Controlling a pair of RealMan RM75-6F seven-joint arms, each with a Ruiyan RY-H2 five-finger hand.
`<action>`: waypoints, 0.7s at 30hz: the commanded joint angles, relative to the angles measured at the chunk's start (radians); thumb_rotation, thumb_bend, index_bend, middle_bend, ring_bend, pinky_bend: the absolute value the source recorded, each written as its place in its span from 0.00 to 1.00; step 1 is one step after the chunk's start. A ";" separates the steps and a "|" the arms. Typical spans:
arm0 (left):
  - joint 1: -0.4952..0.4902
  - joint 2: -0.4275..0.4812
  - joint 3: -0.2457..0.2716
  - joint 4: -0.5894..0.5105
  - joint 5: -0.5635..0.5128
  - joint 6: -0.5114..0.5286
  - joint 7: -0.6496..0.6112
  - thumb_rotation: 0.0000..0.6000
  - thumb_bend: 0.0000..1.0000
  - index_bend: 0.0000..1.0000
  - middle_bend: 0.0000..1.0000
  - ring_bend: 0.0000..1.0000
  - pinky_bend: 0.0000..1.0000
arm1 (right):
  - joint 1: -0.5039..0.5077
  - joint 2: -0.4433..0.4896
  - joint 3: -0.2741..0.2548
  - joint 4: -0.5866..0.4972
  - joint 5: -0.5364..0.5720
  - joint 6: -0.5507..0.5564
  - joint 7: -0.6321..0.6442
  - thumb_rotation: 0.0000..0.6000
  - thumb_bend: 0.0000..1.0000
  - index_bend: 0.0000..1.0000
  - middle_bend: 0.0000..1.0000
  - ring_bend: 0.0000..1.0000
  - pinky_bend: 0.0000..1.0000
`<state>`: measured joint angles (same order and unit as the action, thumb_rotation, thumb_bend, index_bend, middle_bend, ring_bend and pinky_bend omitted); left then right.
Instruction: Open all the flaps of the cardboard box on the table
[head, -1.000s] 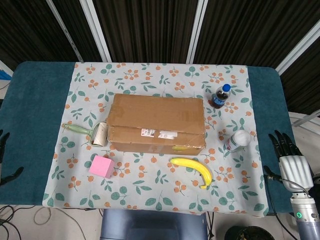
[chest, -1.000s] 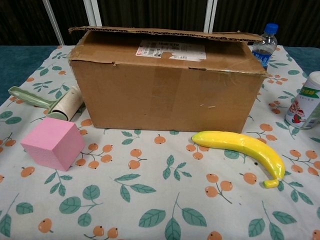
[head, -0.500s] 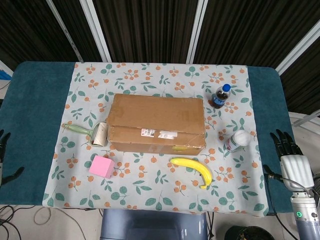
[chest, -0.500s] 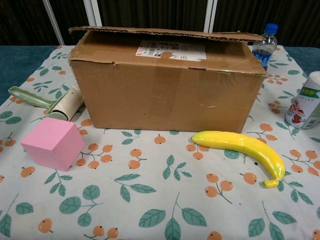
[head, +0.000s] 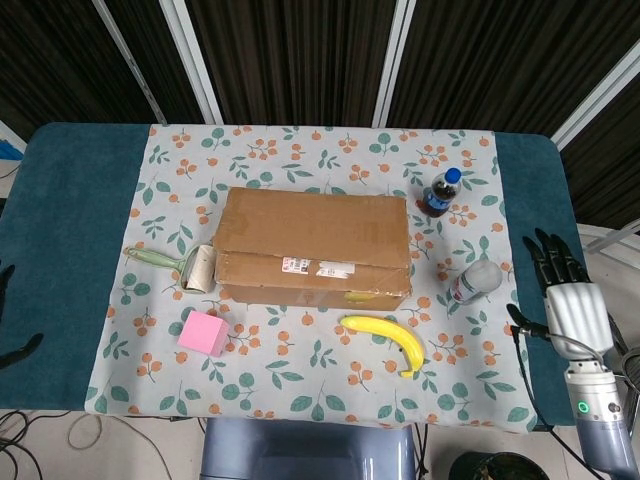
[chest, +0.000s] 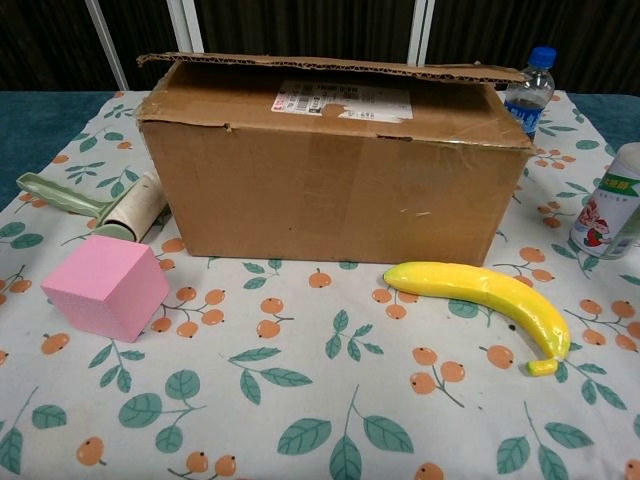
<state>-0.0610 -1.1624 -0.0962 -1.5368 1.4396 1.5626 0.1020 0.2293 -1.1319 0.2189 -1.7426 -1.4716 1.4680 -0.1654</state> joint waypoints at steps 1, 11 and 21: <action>0.000 0.000 -0.003 -0.002 -0.003 0.001 0.003 1.00 0.12 0.00 0.00 0.00 0.00 | 0.075 0.051 0.079 -0.128 0.074 -0.076 -0.071 1.00 0.28 0.00 0.00 0.00 0.25; -0.002 -0.004 -0.008 -0.003 -0.014 -0.004 0.014 1.00 0.12 0.00 0.00 0.00 0.00 | 0.219 -0.040 0.140 -0.193 0.270 -0.182 -0.237 1.00 0.27 0.00 0.00 0.00 0.25; -0.006 0.003 -0.012 -0.013 -0.031 -0.025 0.000 1.00 0.12 0.00 0.00 0.00 0.00 | 0.276 -0.102 0.114 -0.215 0.339 -0.202 -0.310 1.00 0.26 0.00 0.00 0.00 0.25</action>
<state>-0.0670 -1.1595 -0.1077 -1.5497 1.4092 1.5382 0.1016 0.4998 -1.2287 0.3361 -1.9560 -1.1373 1.2658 -0.4704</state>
